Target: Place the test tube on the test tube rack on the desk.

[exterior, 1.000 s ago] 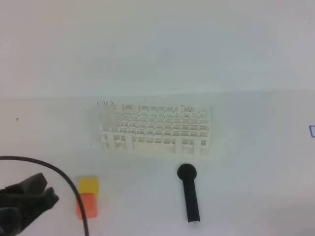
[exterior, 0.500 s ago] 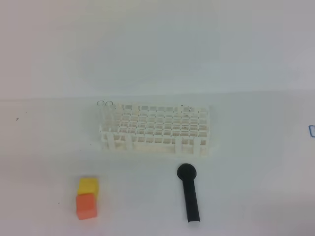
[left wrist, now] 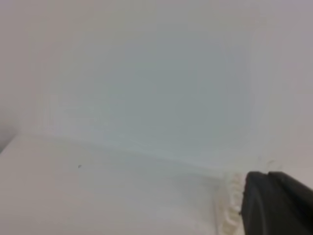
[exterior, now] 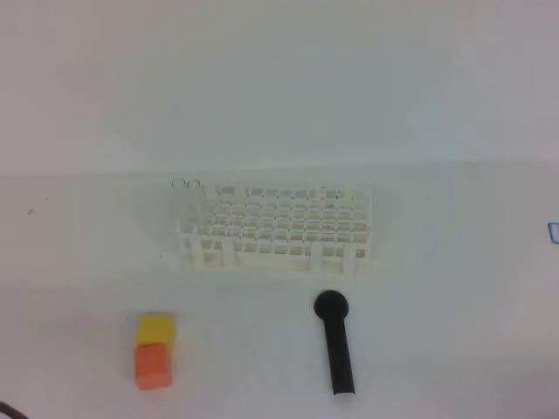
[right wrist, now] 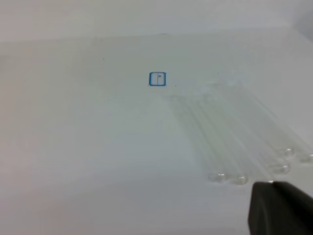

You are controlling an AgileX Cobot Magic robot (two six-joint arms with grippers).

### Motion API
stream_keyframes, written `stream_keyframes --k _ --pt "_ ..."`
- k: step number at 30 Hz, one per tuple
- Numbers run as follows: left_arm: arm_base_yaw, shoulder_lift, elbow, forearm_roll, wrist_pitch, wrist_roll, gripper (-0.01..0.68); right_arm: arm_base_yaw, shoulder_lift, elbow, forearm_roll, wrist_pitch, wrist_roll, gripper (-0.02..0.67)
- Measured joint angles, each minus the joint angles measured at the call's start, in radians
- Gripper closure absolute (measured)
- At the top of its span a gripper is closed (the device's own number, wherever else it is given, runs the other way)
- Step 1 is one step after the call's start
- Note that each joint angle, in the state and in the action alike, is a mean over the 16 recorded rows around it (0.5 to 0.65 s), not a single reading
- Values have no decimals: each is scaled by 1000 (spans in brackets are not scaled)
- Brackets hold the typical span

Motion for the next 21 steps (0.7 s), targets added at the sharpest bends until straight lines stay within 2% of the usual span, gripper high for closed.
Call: stream_keyframes --k 4,8,12,21 --pt "0 -38 52 357 -18 -344 673 0 0 0 0 0 0 650" --pt "0 -91 126 597 -51 -544 673 0 0 0 0 0 -1 650" --pt "-1 -140 197 674 -32 -575 673 0 0 0 0 0 -1 650" --pt "-7 -186 276 671 124 -521 673 0 0 0 0 0 -1 650"
